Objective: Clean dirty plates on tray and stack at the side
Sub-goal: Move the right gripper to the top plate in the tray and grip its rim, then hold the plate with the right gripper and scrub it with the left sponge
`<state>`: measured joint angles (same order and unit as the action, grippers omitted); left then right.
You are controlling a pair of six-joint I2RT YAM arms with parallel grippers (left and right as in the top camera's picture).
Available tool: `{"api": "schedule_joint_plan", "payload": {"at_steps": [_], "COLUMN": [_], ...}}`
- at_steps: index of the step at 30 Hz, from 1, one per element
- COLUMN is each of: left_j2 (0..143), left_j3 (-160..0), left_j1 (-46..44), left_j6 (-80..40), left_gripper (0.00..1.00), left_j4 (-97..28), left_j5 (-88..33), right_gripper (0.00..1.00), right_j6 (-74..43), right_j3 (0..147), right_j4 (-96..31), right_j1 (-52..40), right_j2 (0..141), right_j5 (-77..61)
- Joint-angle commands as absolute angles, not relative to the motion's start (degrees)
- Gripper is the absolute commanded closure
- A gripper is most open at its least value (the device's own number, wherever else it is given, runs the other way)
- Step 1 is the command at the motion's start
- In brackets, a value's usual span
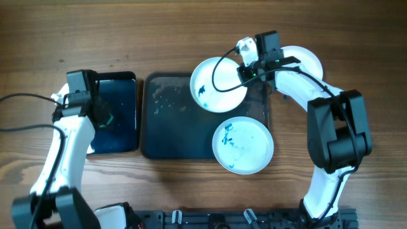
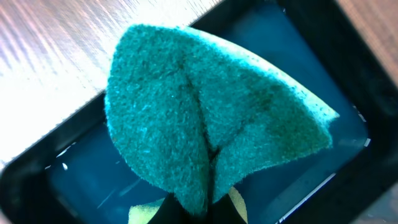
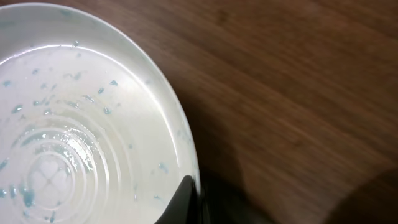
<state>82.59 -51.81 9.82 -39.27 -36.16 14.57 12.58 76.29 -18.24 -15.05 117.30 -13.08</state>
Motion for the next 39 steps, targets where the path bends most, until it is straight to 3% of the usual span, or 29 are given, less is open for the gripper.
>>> {"api": "schedule_joint_plan", "payload": {"at_steps": [1, 8, 12, 18, 21, 25, 30, 33, 39], "left_j2": [87.2, 93.9, 100.1, 104.8, 103.2, 90.7, 76.6, 76.4, 80.4], "left_j3": [-52.4, -52.4, -52.4, -52.4, -53.0, -55.6, -55.6, -55.5, -55.5], "left_j1": [10.2, 11.6, 13.4, 13.4, 13.4, 12.7, 6.4, 0.2, -10.8], "left_j6": [-37.7, -37.6, -34.7, -34.7, -31.7, -31.6, -30.4, -32.2, -35.1], "left_gripper": [0.96, 0.96, 0.96, 0.96, 0.96, 0.96, 0.96, 0.96, 0.96], "left_j4": [-33.6, -31.0, -26.5, -25.5, -26.8, -34.1, -35.0, -35.0, -32.9], "left_j5": [13.2, 11.4, -1.4, -1.7, 2.1, 5.2, -2.2, -6.6, -6.6], "right_gripper": [0.96, 0.96, 0.96, 0.96, 0.96, 0.96, 0.96, 0.96, 0.96], "right_j6": [9.9, 7.2, 6.9, 5.9, 4.7, -0.5, -3.1, -3.1, -3.0], "right_j3": [76.5, 76.4, 76.4, 76.1, 76.1, 76.1, 76.1, 76.0, 76.0], "right_j4": [-20.7, -23.9, -24.6, -24.8, -24.4, -22.7, -22.2, -21.7, -21.1], "right_j1": [-18.7, -23.3, -23.4, -23.4, -23.4, -23.6, -27.3, -29.9, -30.3], "right_j2": [113.1, 113.7, 114.8, 115.0, 115.0, 115.0, 115.0, 115.6, 120.0], "right_j5": [-14.5, -11.3, -11.3, -11.7, -11.7, -15.9, -16.1, -7.7, -7.1]}}
